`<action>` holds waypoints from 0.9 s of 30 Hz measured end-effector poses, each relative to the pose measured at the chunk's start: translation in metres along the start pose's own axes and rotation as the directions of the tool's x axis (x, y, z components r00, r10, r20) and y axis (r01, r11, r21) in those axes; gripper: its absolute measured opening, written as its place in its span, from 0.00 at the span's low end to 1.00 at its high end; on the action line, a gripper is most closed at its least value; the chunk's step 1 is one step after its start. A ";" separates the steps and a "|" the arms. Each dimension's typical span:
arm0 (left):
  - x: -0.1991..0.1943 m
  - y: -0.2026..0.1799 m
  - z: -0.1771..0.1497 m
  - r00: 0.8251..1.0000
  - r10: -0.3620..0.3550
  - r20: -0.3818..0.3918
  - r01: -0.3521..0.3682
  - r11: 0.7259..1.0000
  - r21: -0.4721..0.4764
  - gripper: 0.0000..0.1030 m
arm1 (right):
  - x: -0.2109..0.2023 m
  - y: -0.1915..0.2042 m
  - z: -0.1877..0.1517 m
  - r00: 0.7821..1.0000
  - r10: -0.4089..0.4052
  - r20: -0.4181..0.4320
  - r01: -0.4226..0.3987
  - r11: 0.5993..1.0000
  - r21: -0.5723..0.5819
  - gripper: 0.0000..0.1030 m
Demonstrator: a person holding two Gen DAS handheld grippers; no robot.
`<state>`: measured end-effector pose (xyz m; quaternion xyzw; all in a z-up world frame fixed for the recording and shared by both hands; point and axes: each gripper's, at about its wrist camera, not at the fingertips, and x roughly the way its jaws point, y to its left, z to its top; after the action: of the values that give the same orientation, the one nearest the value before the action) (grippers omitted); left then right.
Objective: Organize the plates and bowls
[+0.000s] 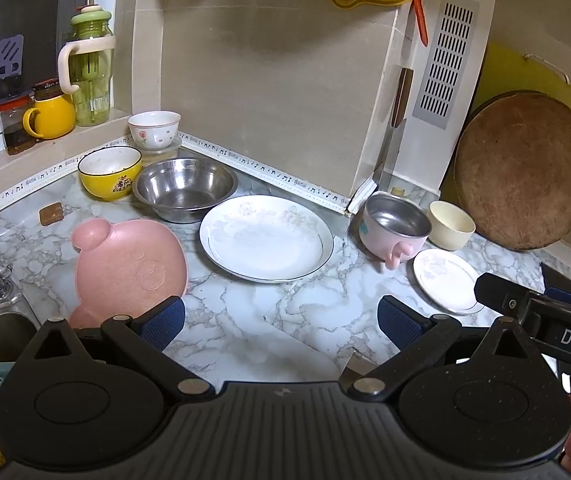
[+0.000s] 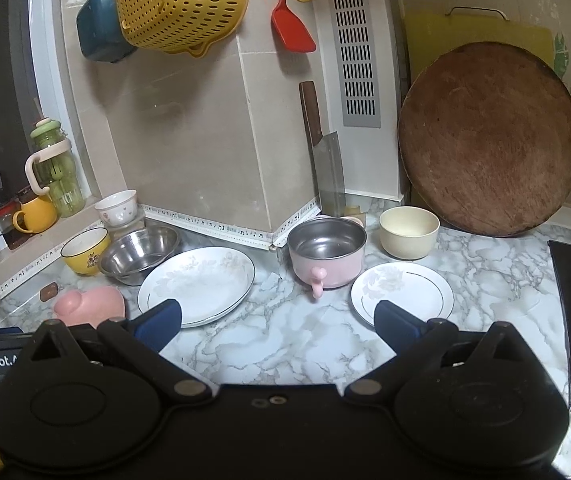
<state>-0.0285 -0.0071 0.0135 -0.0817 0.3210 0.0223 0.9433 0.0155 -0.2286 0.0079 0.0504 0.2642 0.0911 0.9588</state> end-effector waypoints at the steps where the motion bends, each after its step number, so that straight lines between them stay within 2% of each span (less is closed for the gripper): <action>1: 0.000 0.001 0.001 1.000 -0.005 0.002 0.005 1.000 -0.002 1.00 | -0.001 0.000 0.000 1.000 0.001 0.002 -0.001 1.000 0.001 1.00; 27: 0.008 0.003 0.010 1.000 0.002 0.026 -0.002 1.000 0.006 1.00 | 0.009 0.004 0.007 0.999 0.032 0.033 -0.031 0.999 -0.016 1.00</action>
<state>-0.0164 -0.0028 0.0166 -0.0784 0.3090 0.0234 0.9475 0.0261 -0.2233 0.0105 0.0486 0.2466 0.1073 0.9619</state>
